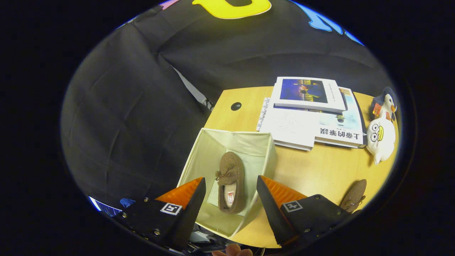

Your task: Open the storage box then place both shoes into the box .Put the left shoe in first, then the right shoe, with the right side of both shoes facing outward in a uniform manner.

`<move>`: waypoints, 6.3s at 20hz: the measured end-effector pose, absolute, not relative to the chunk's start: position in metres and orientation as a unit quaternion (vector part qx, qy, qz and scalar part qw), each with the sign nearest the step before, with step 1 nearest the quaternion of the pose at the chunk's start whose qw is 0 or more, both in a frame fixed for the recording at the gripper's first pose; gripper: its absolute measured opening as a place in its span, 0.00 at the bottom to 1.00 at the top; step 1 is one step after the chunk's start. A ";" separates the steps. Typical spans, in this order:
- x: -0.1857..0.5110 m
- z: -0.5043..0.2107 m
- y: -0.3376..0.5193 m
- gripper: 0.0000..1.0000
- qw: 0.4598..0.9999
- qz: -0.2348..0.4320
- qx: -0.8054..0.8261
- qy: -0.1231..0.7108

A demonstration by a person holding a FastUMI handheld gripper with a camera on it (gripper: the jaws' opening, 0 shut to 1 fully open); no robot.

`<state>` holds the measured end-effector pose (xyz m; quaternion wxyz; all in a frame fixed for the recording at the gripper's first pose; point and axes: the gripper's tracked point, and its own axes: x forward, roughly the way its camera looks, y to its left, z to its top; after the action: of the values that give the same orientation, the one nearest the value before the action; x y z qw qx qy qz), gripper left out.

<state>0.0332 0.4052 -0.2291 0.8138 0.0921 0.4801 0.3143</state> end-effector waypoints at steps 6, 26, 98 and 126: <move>0.042 -0.223 0.336 0.87 0.837 0.286 0.106 0.454; 0.047 -0.296 0.095 0.88 0.889 0.113 0.102 0.431; 0.042 -0.254 0.276 0.00 0.811 0.253 0.011 0.528; 0.049 -0.264 0.449 0.00 0.785 0.306 -0.085 0.532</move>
<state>0.0491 0.4487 -0.2636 0.7845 -0.0855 0.5323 0.3064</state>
